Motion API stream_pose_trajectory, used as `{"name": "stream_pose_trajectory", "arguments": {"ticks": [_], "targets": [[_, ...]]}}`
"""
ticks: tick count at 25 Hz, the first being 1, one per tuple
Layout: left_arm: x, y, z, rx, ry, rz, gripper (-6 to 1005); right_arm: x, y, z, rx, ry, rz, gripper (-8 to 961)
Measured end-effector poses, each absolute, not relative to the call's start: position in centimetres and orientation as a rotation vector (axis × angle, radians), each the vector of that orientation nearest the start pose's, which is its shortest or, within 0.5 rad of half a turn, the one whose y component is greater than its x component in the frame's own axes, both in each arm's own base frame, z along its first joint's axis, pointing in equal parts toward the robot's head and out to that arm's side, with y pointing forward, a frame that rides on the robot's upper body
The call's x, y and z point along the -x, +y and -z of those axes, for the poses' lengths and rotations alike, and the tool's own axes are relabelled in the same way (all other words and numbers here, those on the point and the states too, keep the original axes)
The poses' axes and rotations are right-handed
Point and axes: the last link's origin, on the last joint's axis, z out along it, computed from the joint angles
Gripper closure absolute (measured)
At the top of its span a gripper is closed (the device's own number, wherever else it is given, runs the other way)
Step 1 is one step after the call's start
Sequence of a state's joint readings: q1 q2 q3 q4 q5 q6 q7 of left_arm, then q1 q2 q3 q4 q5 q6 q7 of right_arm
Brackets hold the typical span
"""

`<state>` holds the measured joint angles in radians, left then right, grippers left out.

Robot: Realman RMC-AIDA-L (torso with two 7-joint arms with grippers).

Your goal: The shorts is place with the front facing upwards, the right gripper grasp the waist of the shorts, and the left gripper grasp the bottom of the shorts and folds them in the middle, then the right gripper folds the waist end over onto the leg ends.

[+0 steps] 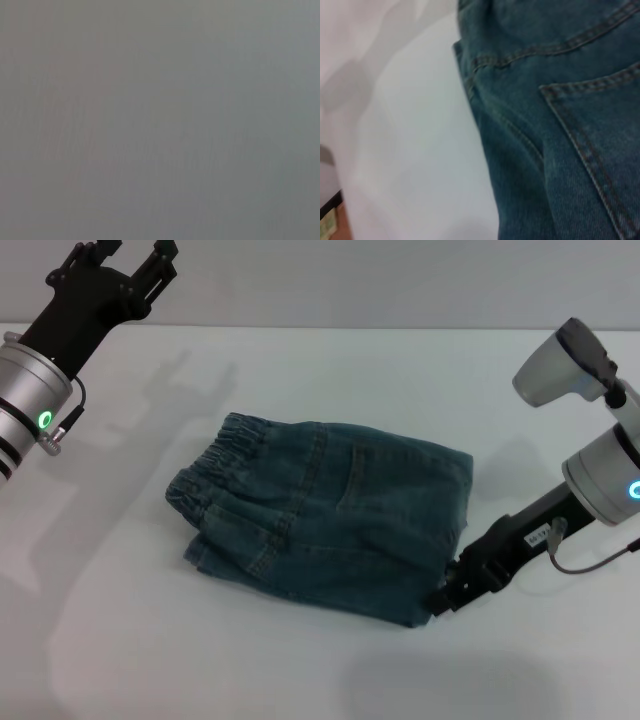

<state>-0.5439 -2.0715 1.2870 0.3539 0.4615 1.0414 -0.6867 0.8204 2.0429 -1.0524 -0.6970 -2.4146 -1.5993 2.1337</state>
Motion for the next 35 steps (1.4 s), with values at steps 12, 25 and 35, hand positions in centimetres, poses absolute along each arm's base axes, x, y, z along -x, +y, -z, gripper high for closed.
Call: {"name": "stream_pose_trajectory", "arguments": {"ticks": [12,25,35], "targets": [[25.6,40.1,-1.0,1.807,-0.562,0.999,248,-21.3,38.3,1.2,2.808,1.076,0.116,374],[26.4,40.3,-3.1,1.656,-0.593,1.060,248,-19.9,39.5,-6.6,2.631,0.816,-0.228,374],[28.2,38.9,-5.6,1.484,-0.551,1.093,248,-26.8,42.1,-13.2,1.898,0.509,-0.823,373]]}}
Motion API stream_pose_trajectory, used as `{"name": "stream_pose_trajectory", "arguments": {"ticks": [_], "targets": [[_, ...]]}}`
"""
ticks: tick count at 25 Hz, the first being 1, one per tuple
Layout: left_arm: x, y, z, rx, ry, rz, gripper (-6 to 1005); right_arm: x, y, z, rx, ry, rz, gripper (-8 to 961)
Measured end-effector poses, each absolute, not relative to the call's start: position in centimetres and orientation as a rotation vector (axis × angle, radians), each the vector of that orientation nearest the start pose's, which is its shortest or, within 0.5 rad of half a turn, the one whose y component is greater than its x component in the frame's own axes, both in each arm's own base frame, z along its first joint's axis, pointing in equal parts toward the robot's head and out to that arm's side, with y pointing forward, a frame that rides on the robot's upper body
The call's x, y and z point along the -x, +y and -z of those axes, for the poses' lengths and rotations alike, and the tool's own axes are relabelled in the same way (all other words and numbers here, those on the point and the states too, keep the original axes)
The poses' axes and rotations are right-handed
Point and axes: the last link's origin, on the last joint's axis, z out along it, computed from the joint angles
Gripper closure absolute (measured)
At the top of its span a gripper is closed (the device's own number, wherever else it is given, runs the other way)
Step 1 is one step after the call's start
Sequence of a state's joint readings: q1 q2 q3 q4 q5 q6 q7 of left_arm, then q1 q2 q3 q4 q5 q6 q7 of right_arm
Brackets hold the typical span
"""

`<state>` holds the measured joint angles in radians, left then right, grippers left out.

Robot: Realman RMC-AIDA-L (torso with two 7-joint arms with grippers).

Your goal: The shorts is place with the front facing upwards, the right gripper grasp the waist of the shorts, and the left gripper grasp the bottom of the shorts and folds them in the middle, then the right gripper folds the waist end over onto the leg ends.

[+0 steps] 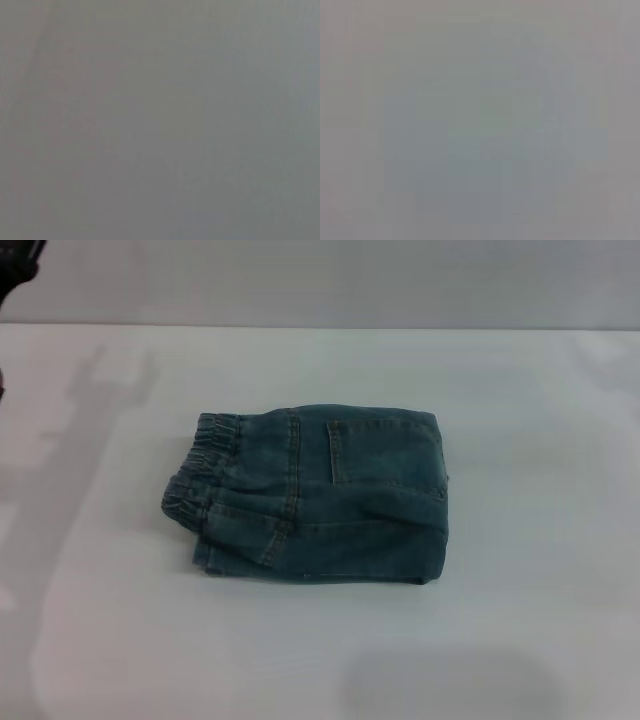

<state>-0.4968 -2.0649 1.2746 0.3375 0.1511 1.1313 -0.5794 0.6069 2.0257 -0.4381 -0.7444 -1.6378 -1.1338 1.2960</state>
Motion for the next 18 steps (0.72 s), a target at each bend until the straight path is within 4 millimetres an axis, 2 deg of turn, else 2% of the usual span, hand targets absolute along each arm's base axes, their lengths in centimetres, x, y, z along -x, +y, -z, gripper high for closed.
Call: {"name": "stream_pose_trajectory", "arguments": {"ticks": [4,8,12,18], "targets": [[29.2,38.6,-6.1,1.420,-0.545,1.056,248,-30.2,42.6,-13.6,1.553,0.463,-0.790,373],[30.2,38.3,-6.5,1.372,-0.555,1.022,248,-32.0,42.2,-13.5,1.295,0.430,-0.699,373],[30.7,38.2,-6.8,1.338,-0.556,0.992,248,-32.5,42.1,-13.0,1.201,0.447,-0.656,373],[31.0,38.2,-6.4,1.342,-0.567,0.970,248,-32.4,42.4,-12.9,1.157,0.487,-0.681,373]]}}
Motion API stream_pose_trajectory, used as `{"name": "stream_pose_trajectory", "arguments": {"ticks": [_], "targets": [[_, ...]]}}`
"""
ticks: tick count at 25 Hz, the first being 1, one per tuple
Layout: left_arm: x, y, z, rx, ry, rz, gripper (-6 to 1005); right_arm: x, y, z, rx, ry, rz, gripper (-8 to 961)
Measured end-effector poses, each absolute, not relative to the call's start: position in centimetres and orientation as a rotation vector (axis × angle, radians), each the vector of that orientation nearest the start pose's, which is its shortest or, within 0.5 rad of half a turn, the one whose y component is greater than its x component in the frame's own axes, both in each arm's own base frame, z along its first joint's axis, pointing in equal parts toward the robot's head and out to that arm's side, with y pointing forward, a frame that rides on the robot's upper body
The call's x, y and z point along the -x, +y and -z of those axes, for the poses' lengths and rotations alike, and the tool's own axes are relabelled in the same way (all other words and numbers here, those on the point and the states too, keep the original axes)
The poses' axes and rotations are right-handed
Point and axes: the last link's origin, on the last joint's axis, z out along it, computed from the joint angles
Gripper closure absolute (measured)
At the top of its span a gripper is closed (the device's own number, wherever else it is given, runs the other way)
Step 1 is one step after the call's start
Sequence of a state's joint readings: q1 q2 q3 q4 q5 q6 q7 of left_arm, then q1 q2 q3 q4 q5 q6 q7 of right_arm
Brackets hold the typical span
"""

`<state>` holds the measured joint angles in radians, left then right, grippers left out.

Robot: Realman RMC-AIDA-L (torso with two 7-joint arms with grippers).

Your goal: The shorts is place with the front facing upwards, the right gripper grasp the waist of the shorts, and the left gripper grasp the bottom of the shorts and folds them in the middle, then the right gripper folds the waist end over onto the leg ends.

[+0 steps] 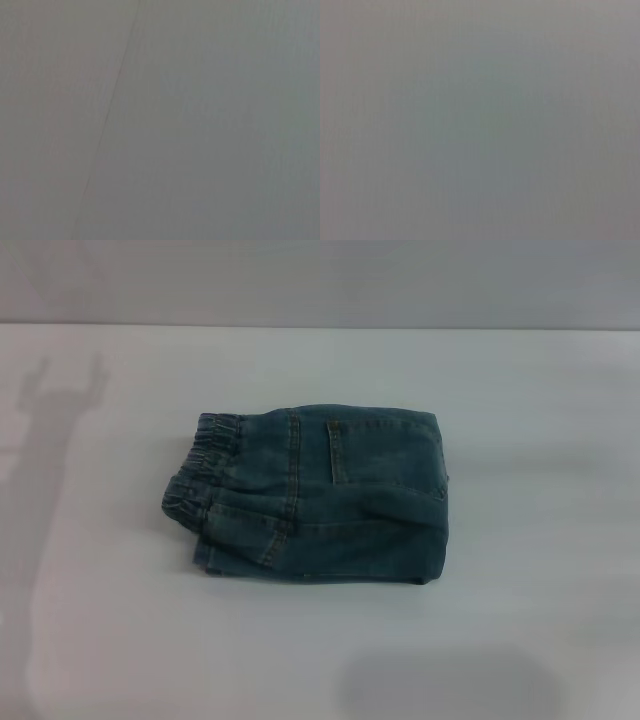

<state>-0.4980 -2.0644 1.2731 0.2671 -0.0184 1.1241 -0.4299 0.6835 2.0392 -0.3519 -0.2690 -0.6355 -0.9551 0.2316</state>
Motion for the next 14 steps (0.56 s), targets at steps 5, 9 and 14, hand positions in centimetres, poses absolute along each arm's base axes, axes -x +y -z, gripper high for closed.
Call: {"name": "stream_pose_trajectory", "arguments": {"ticks": [5,9,14], "targets": [[31.1,38.2,-6.2,1.348,-0.560,0.947,248,-31.8,43.0,-12.9,1.164,0.482,-0.693,373],[31.4,38.0,-6.0,1.349,-0.570,0.936,248,-31.4,43.3,-12.3,1.175,0.496,-0.703,374],[31.8,37.8,-5.7,1.355,-0.587,0.920,248,-31.2,43.5,-11.9,1.183,0.506,-0.710,374]]}}
